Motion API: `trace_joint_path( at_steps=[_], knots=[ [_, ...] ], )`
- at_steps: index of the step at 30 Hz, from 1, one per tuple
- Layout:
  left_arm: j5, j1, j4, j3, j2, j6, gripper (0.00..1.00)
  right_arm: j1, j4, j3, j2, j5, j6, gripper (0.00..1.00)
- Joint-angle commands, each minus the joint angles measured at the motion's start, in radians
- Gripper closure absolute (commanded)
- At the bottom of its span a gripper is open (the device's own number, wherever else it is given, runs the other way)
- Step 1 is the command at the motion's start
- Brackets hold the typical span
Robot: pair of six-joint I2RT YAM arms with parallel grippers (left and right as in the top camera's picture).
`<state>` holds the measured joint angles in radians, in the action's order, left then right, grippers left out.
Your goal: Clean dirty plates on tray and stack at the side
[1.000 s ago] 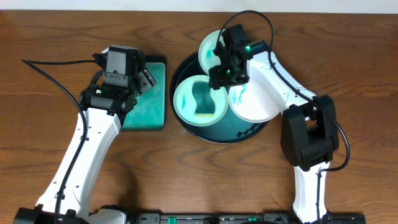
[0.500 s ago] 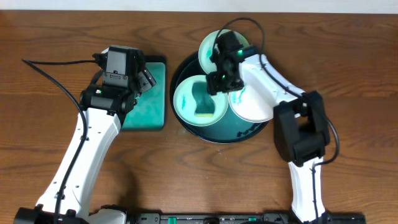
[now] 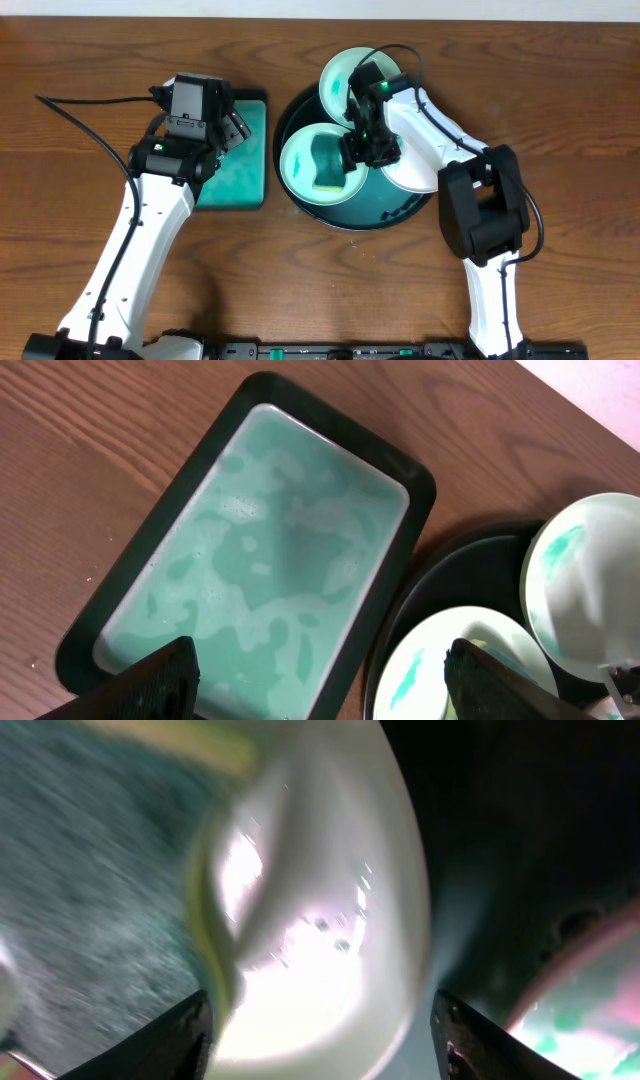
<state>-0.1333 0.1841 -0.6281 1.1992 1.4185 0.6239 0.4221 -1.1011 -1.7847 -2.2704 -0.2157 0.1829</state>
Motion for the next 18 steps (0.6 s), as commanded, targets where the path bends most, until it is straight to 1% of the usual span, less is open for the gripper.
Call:
trace_joint_path(
  at_steps=[1,5,6,10,13,15,18],
  knots=[
    [0.045,-0.004,-0.003,0.000,0.006,-0.029,0.21,-0.006,-0.010,0.001,-0.013,0.002,0.002,0.34],
    [0.151,-0.002,0.008,0.000,0.007,-0.075,0.22,-0.006,0.018,0.001,-0.013,0.005,0.003,0.43],
    [0.170,-0.002,0.008,0.000,0.008,-0.080,0.24,-0.008,0.024,0.001,-0.013,0.006,0.003,0.46],
    [0.222,0.009,0.007,0.000,0.022,-0.097,0.33,-0.012,0.039,0.001,-0.013,0.006,0.003,0.66],
    [0.267,0.028,0.012,0.000,0.056,-0.106,0.34,-0.011,0.042,0.001,-0.013,0.006,0.002,0.76],
    [0.333,0.046,0.032,0.000,0.091,-0.145,0.35,-0.009,0.047,0.001,-0.013,0.006,0.002,0.84],
    [0.445,0.078,0.080,0.000,0.148,-0.203,0.35,-0.009,0.057,0.001,-0.013,0.005,0.003,0.89]
  ],
)
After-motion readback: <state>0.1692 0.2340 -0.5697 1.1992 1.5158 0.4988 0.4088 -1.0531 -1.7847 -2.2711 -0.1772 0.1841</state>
